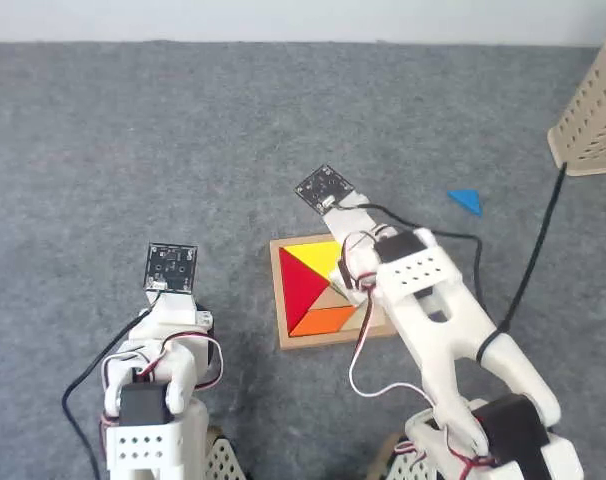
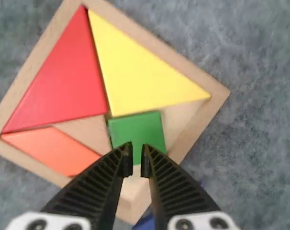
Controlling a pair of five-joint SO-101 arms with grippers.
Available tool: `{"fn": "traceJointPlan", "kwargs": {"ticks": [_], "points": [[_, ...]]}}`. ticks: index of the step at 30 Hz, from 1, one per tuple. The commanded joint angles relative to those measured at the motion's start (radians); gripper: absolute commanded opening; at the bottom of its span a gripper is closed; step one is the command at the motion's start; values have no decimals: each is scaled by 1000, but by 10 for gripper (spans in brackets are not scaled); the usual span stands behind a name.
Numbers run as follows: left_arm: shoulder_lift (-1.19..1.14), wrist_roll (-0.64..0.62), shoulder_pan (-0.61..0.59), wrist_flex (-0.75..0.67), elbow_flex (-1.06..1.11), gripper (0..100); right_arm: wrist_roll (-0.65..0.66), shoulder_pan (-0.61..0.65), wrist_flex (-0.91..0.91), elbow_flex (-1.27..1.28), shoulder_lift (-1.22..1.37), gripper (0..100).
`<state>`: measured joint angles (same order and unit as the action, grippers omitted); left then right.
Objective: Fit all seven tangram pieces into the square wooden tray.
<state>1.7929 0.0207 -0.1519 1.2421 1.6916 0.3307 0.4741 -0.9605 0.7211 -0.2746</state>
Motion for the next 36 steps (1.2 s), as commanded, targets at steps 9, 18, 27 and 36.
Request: {"fn": "traceJointPlan", "kwargs": {"ticks": [9, 18, 27, 36], "points": [[6, -6, -2, 6, -5, 11, 32, -128, -464, -150, -48, 35], [6, -6, -2, 6, -5, 11, 173, -292, -286, 129, -219, 75], [6, -6, -2, 6, -5, 11, 175, -302, -194, 187, -139, 186], [6, -6, -2, 6, -5, 11, 175, -349, -105, 186, 2, 184]]}}
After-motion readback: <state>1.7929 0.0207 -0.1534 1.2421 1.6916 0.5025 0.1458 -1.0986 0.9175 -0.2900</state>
